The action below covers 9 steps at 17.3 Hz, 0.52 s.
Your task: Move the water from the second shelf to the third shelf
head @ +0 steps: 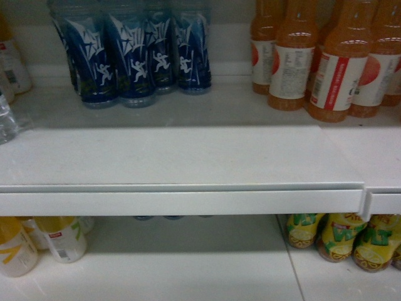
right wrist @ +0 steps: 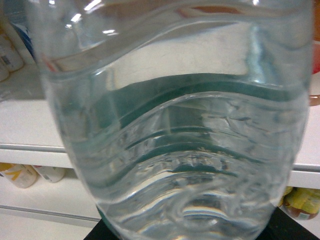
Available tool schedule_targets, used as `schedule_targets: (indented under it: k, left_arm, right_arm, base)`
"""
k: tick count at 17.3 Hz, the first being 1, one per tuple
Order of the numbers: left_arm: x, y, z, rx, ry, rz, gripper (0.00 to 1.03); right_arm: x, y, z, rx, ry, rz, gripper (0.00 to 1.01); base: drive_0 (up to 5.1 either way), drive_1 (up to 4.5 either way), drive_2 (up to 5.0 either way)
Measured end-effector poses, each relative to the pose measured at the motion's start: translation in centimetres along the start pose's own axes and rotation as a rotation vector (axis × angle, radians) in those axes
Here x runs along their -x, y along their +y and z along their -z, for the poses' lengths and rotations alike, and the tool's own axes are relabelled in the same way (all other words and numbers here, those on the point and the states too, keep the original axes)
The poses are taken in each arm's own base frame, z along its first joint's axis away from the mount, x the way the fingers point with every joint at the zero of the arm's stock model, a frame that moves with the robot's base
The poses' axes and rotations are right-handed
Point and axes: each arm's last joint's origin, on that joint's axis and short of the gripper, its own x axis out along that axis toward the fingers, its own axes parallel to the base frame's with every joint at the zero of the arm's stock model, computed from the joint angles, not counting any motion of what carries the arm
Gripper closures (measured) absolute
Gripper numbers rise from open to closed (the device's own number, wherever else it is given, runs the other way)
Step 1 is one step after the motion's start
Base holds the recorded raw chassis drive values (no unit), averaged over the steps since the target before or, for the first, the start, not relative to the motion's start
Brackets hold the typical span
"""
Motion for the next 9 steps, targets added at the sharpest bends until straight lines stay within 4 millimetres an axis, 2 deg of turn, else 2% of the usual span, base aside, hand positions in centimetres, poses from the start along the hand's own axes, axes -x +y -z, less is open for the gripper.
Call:
schedule_targets:
  k: [9]
  left_arm:
    - [0.00, 0.00, -0.01, 0.000, -0.001, 0.000, 0.05]
  right_arm:
    - [0.00, -0.01, 0.00, 0.000, 0.000, 0.001, 0.62]
  base:
    - [-5.1, 2.36, 2.4]
